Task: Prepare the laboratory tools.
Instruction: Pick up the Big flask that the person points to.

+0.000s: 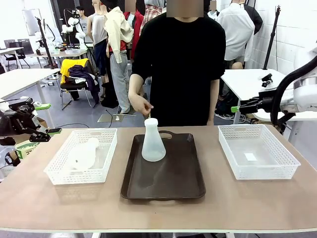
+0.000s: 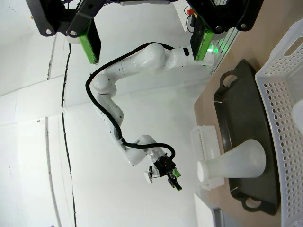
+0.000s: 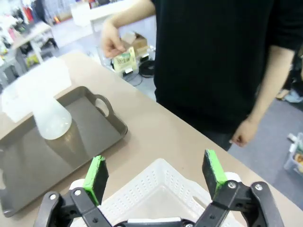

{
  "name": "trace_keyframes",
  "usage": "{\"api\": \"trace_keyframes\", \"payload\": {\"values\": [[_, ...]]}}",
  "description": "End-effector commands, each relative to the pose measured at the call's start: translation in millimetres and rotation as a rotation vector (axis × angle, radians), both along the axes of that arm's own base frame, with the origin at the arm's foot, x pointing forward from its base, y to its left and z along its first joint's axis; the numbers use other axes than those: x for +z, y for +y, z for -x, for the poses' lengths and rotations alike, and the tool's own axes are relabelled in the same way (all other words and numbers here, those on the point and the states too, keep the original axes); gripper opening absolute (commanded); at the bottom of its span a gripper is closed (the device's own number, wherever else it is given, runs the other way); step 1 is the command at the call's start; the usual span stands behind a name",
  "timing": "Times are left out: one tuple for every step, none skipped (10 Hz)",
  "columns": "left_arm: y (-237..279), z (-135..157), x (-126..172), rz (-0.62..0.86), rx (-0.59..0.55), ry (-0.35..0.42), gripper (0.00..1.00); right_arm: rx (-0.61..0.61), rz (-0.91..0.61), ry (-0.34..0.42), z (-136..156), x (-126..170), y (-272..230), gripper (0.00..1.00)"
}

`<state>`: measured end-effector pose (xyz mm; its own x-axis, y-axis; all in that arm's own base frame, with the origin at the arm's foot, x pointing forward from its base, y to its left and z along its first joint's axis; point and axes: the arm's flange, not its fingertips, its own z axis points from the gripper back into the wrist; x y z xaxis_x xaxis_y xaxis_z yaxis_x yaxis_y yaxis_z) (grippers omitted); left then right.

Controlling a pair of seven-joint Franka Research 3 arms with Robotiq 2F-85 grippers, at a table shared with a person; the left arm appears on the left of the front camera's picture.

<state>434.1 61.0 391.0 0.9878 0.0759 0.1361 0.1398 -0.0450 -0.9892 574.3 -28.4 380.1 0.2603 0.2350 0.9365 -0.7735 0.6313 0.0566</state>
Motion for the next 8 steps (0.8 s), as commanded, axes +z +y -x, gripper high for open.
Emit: {"api": "trace_keyframes", "payload": {"values": [[0.6,0.5,2.0,0.001,0.001,-0.008,1.0,-0.019,0.029,-0.007,0.9,6.9,-3.3,1.0],[0.6,0.5,2.0,0.001,0.001,-0.008,1.0,-0.019,0.029,-0.007,0.9,6.9,-3.3,1.0],[0.6,0.5,2.0,0.001,0.001,-0.008,1.0,-0.019,0.029,-0.007,0.9,6.9,-3.3,1.0],[0.6,0.5,2.0,0.001,0.001,-0.008,1.0,-0.019,0.029,-0.007,0.9,6.9,-3.3,1.0],[0.6,0.5,2.0,0.001,0.001,-0.008,1.0,-0.019,0.029,-0.007,0.9,6.9,-3.3,1.0],[0.6,0.5,2.0,0.001,0.001,-0.008,1.0,-0.019,0.029,-0.007,0.9,6.9,-3.3,1.0],[0.6,0.5,2.0,0.001,0.001,-0.008,1.0,-0.019,0.029,-0.007,0.9,6.9,-3.3,1.0],[0.6,0.5,2.0,0.001,0.001,-0.008,1.0,-0.019,0.029,-0.007,0.9,6.9,-3.3,1.0]]}}
